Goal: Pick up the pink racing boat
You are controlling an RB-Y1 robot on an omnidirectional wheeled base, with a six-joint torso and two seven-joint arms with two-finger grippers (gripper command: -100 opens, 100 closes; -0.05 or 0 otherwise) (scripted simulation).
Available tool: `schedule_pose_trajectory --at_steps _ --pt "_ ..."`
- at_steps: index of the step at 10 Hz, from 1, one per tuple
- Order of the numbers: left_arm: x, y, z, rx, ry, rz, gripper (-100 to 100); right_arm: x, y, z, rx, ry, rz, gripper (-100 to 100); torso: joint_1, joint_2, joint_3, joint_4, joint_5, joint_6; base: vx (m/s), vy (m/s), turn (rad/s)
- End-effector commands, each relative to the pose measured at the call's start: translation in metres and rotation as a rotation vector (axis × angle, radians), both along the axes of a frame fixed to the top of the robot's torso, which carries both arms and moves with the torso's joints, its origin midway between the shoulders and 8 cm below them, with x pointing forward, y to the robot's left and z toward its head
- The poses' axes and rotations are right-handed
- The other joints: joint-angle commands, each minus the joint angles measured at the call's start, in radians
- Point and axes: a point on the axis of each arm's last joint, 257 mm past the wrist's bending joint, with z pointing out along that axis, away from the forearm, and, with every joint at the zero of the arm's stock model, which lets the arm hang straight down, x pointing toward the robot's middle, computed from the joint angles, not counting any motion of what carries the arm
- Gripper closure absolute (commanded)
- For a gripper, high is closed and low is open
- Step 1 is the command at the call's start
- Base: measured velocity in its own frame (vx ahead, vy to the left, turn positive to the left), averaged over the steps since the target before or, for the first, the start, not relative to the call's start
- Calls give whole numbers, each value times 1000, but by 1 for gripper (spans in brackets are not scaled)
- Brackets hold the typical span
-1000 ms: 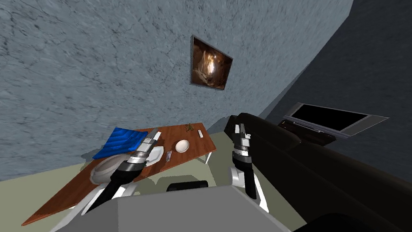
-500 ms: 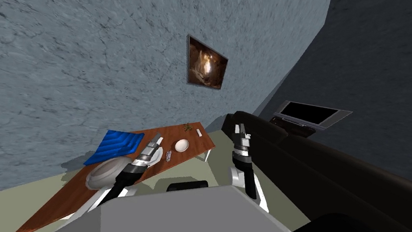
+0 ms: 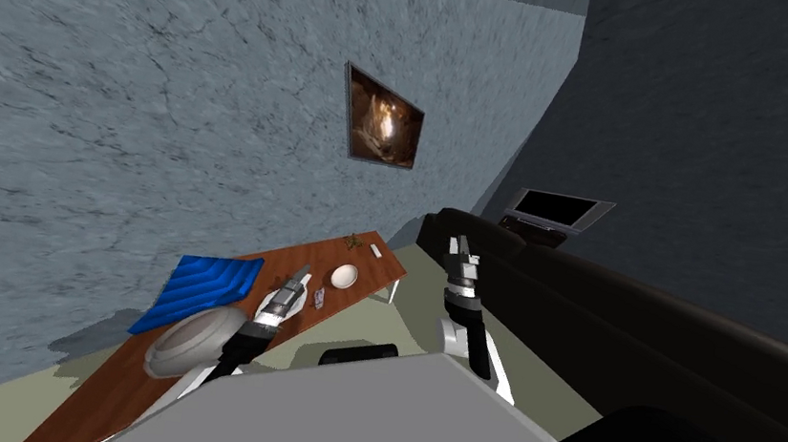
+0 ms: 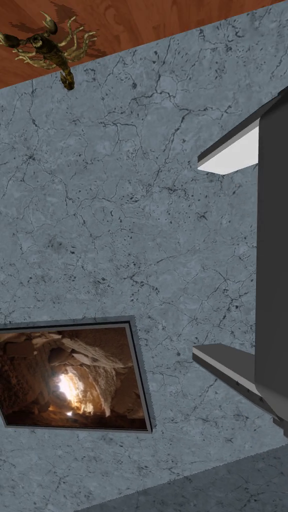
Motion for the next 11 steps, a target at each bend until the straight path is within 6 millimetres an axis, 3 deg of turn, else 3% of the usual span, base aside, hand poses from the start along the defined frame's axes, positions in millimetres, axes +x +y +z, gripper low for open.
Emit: schedule_pose_trajectory --at_steps 1,2,5,7,11 --pt "-1 4 -17 -4 41 2 -100 0 0 0 0 0 0 0 0 0 0 0 0 0 -32 40 -106" --pt "-3 9 -38 -9 92 0 -100 0 0 0 0 0 0 0 0 0 0 0 0 -1 -33 39 -210" --pt "-9 18 -70 -13 165 7 -100 0 0 0 0 0 0 0 -1 0 0 0 0 0 -24 31 -153" --pt "-19 33 -112 -20 272 17 -100 0 0 0 0 0 0 0 -1 -2 -1 0 0 0 -21 34 -327" --pt "-47 62 -179 -26 439 59 -100 0 0 0 0 0 0 0 0 -2 -1 0 0 0 -6 31 -227"
